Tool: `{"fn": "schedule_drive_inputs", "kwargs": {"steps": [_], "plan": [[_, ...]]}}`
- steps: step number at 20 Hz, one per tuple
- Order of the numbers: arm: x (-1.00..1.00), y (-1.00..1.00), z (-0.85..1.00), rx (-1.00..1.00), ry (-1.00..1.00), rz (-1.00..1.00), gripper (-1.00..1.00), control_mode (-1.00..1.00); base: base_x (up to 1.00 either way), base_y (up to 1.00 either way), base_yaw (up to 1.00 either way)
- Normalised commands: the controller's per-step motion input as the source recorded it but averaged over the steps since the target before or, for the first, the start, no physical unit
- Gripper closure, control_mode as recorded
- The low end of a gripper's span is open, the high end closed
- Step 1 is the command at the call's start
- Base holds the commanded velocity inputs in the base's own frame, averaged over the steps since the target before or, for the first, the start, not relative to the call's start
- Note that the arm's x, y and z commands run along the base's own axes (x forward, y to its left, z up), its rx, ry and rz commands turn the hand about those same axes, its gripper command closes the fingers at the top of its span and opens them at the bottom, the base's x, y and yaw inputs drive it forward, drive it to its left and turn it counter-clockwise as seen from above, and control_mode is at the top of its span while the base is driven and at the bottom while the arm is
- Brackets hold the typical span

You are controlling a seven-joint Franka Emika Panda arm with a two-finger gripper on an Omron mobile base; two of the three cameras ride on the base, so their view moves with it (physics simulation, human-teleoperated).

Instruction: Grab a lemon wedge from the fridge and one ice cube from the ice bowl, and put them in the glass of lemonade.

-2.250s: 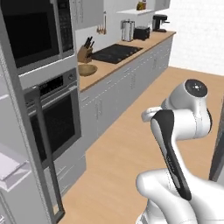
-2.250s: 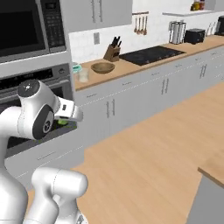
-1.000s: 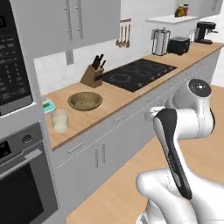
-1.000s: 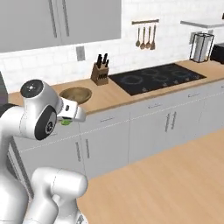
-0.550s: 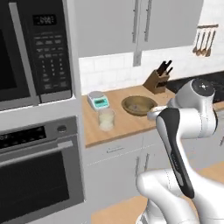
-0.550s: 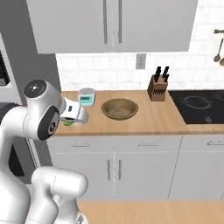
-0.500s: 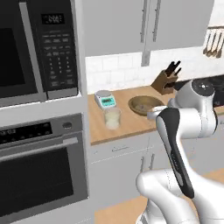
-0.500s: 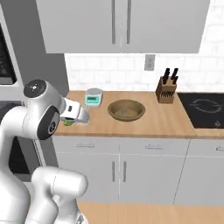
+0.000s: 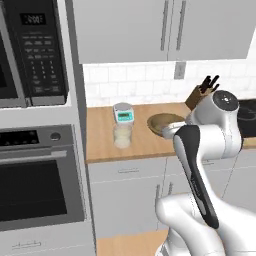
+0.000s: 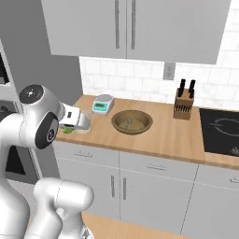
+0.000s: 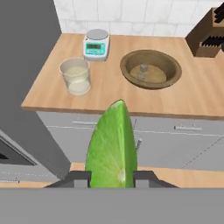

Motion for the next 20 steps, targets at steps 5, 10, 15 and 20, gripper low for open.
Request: {"fn": "schedule_drive_inputs", "kwargs": {"steps": [5,10,15,20], "plan": [[0.00,0.00,0.00,0.00,0.00,0.00,1.00,1.00,0.72,-0.17,0.00],[0.00,0.00,0.00,0.00,0.00,0.00,1.00,1.00,0.73,0.00,0.00],[0.00,0.00,0.00,0.00,0.00,0.00,1.00,1.00,0.59,0.00,0.00],[0.00,0.00,0.00,0.00,0.00,0.00,1.00,1.00,0.17,-0.01,0.00]]}}
